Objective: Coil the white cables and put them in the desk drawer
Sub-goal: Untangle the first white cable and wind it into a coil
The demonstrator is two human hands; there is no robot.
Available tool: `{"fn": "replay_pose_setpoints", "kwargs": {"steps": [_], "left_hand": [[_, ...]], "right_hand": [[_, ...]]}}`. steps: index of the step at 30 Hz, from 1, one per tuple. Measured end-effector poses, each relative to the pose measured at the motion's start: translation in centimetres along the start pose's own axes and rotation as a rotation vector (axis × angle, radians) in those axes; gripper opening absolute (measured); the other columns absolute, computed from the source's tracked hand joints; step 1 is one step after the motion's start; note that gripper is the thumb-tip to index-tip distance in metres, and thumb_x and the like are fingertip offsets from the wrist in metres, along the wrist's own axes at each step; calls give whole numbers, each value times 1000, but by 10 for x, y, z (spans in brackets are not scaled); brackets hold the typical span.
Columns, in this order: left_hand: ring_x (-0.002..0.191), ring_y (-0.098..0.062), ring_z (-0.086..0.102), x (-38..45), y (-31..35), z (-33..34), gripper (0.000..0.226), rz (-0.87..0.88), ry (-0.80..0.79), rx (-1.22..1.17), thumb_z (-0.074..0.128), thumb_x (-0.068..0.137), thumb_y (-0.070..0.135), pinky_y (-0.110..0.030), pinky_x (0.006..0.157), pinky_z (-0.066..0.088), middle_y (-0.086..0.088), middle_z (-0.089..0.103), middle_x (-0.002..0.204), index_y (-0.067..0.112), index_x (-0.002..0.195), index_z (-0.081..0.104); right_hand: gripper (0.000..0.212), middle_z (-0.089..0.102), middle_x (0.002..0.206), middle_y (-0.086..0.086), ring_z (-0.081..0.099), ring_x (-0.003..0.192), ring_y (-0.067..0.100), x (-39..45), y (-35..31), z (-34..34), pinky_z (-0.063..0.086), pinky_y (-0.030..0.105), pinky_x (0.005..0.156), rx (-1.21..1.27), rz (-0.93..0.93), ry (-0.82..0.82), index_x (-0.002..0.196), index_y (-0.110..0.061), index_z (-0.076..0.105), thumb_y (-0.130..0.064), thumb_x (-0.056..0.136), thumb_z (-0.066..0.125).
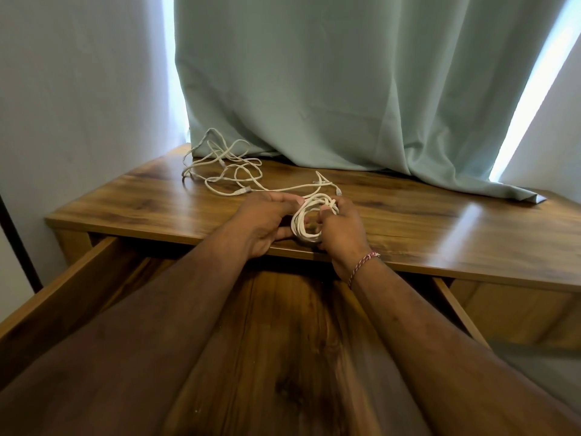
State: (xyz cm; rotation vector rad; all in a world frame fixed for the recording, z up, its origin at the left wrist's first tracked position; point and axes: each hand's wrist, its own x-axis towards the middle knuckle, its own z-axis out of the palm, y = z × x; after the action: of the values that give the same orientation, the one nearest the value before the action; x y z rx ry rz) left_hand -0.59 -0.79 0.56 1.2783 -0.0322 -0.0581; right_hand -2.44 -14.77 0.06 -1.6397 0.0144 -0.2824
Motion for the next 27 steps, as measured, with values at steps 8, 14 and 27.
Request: {"fn": "replay_pose_setpoints", "kwargs": {"steps": [8, 14, 27], "left_hand": [[103, -24, 76, -6, 7, -10, 25, 3, -231, 207, 64, 97, 4, -38, 81, 64, -13, 78, 113, 5, 120, 73], [88, -16, 77, -15, 9, -7, 25, 240, -129, 601, 75, 92, 14, -36, 73, 65, 1, 74, 110, 23, 116, 76], [75, -16, 66, -12, 8, 1, 19, 540, 212, 1190, 64, 100, 32, -37, 79, 57, 2, 74, 83, 20, 101, 80]], "right_hand": [[24, 56, 67, 3, 49, 48, 11, 0, -7, -9, 34, 19, 36, 48, 78, -42, 83, -12, 59, -7, 103, 47], [18, 70, 76, 6, 65, 60, 16, 2, -9, -7, 52, 28, 53, 81, 134, -44, 98, -10, 66, -6, 101, 49], [15, 56, 72, 1, 49, 47, 6, 10, -4, -14, 36, 20, 36, 35, 108, -90, 113, -10, 61, -16, 107, 49]]}}
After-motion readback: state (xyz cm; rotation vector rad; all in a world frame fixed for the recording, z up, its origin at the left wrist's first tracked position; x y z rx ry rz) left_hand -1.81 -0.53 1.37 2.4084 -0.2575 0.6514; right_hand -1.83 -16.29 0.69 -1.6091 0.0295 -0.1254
